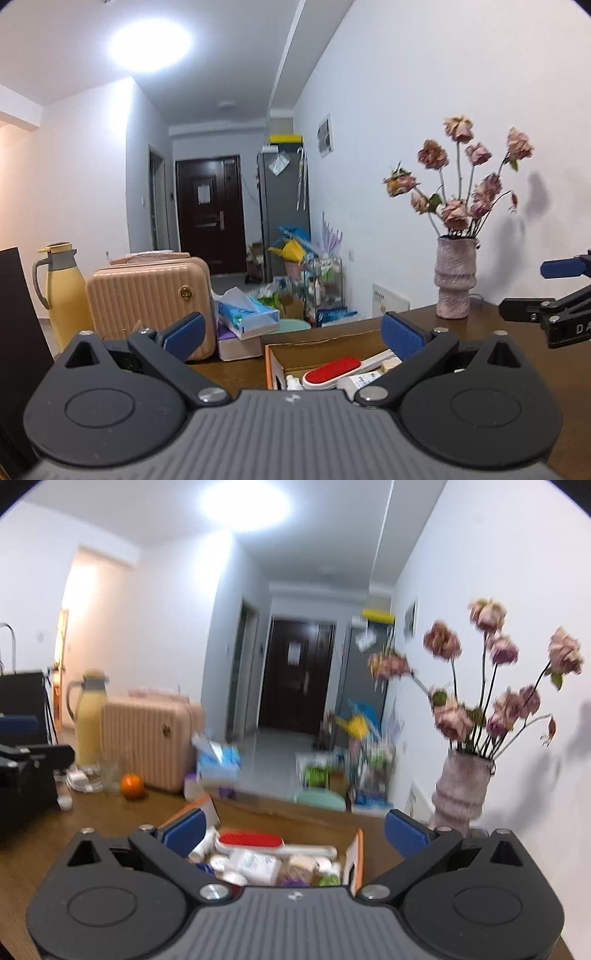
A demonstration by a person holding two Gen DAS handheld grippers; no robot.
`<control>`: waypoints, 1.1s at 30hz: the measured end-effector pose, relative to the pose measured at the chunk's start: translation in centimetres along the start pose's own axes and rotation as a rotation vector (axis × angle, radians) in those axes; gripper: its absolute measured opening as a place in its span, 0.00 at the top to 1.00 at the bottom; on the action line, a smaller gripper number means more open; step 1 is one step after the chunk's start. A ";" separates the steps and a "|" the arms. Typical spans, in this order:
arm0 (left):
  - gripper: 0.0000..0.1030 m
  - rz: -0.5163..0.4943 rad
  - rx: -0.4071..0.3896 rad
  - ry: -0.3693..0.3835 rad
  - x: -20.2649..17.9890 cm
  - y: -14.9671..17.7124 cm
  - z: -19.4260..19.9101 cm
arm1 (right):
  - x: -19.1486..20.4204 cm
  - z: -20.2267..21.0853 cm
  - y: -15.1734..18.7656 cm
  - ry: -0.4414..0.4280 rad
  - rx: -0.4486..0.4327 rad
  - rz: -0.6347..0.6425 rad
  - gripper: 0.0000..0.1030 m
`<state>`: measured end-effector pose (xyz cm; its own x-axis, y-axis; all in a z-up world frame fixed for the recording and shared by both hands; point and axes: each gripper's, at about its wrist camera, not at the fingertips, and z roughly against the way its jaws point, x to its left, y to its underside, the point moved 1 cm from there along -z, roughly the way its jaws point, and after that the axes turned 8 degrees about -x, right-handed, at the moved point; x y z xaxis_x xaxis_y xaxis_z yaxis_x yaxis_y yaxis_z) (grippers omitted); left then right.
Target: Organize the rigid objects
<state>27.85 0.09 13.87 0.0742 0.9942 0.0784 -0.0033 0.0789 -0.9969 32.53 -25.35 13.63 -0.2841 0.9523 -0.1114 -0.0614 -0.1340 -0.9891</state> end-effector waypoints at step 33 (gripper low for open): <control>0.00 0.008 -0.001 -0.014 -0.6 13.8 18.6 | 11.7 17.6 14.7 0.149 0.000 0.047 0.00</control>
<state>9.20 1.99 0.22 0.0606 0.9957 0.0705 -0.0026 0.0708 -0.9975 11.48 -20.96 -0.55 -0.1416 0.9751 -0.1708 -0.0514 -0.1796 -0.9824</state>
